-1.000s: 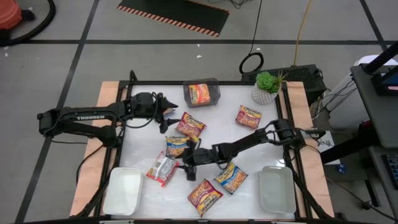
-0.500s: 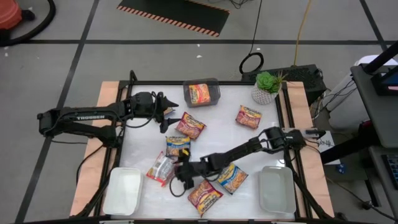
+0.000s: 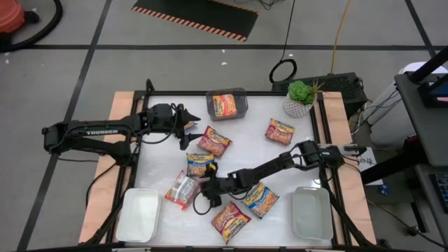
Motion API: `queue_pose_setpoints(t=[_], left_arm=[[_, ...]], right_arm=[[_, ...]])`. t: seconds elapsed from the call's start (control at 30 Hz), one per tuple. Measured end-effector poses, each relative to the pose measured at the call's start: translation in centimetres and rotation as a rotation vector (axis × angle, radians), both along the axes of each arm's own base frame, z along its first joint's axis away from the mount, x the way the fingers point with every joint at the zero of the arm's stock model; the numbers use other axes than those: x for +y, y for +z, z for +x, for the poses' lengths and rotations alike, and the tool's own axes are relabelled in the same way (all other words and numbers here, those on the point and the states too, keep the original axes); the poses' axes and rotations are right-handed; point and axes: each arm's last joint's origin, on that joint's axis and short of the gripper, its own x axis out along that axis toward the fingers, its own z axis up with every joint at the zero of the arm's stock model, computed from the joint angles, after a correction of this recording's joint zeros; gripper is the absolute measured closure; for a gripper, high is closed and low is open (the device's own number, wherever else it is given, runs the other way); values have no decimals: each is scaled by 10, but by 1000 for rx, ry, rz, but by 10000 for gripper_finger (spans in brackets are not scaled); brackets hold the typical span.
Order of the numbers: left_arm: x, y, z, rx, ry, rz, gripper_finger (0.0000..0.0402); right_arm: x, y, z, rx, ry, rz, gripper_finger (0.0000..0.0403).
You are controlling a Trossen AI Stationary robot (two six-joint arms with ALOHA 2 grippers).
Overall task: Sort Maruchan noodles
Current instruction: Put the orange noodle pack into the black bin
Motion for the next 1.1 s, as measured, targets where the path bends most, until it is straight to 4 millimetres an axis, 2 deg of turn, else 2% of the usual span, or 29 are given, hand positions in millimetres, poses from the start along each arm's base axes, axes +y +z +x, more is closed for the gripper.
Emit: queue_pose_setpoints(t=[0.27,0.47,0.67,0.9,1.1], left_arm=[[1,0,0,4,10,24,55],[1,0,0,7,30,41,55],[2,0,0,8,37,45,55],[2,0,0,12,33,54,55],[1,-3,-3,49,31,44,55]], right_arm=[[-15,-13,-4,-26,0,117,195],[-22,-20,-8,-17,-9,175,236],[-24,-25,-10,-96,24,212,298],[-25,-23,-8,-141,27,209,389],[-30,-23,-7,-157,-16,204,398]])
